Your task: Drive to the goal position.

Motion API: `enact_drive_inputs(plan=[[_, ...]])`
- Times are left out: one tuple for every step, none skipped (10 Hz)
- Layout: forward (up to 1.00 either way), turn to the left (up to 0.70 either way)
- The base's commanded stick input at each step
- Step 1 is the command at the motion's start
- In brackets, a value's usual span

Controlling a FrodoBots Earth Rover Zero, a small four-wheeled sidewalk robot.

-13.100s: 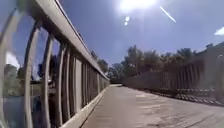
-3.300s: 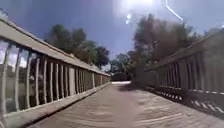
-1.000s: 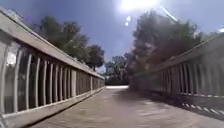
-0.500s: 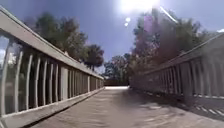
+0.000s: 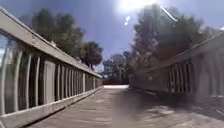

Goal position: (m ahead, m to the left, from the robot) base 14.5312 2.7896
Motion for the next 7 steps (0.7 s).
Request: enact_drive_inputs(plan=[[0.85, 0.00], [0.85, 0.00], [0.85, 0.00], [0.85, 0.00], [0.85, 0.00], [0.85, 0.00], [0.85, 0.00]])
